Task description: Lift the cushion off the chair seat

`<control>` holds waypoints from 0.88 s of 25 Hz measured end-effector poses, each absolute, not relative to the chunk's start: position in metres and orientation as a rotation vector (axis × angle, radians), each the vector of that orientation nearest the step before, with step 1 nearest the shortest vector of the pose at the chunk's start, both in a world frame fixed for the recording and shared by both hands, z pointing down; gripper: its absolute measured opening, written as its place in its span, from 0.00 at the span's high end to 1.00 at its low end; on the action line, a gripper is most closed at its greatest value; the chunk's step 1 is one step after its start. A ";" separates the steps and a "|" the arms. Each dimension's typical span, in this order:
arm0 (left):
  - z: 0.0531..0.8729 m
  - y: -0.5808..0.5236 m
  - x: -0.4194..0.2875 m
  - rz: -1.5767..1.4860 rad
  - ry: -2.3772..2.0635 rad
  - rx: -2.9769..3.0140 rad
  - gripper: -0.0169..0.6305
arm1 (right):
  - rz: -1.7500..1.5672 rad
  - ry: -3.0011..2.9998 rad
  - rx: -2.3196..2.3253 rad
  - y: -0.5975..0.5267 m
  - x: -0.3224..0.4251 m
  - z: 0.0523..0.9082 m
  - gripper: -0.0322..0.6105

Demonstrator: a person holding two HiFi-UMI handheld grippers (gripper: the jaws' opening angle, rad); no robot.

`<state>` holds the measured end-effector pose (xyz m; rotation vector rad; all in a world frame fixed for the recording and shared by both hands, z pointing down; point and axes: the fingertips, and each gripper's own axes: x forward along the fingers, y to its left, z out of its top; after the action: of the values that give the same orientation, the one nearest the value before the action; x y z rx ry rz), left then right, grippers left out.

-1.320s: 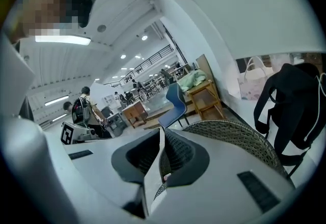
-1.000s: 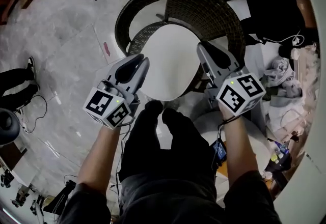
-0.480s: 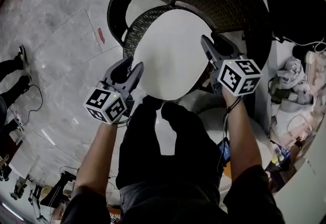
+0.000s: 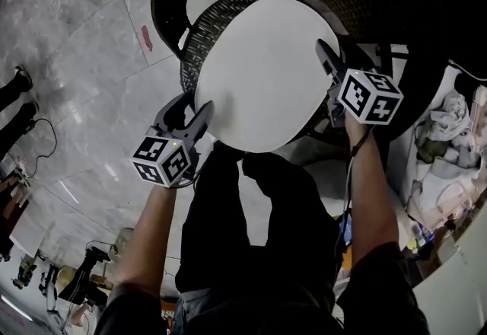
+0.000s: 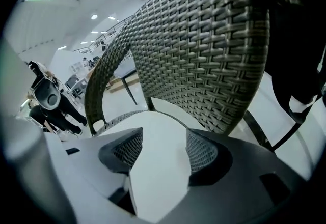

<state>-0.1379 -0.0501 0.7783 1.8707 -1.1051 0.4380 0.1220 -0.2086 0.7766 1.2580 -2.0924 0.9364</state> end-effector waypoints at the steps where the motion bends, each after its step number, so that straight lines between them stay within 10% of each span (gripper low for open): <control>1: 0.785 -0.043 -0.141 0.453 -1.113 1.853 0.59 | 0.931 -2.070 1.262 -0.207 0.124 0.784 0.60; 22: 0.827 -0.003 -0.139 0.561 -1.137 1.798 0.74 | 1.054 -1.820 1.435 -0.184 0.166 0.860 0.58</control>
<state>-0.1386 -0.0025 0.8272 1.7980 -1.1375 0.5612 0.1657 -0.1841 0.8598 1.4352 -1.8195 1.0537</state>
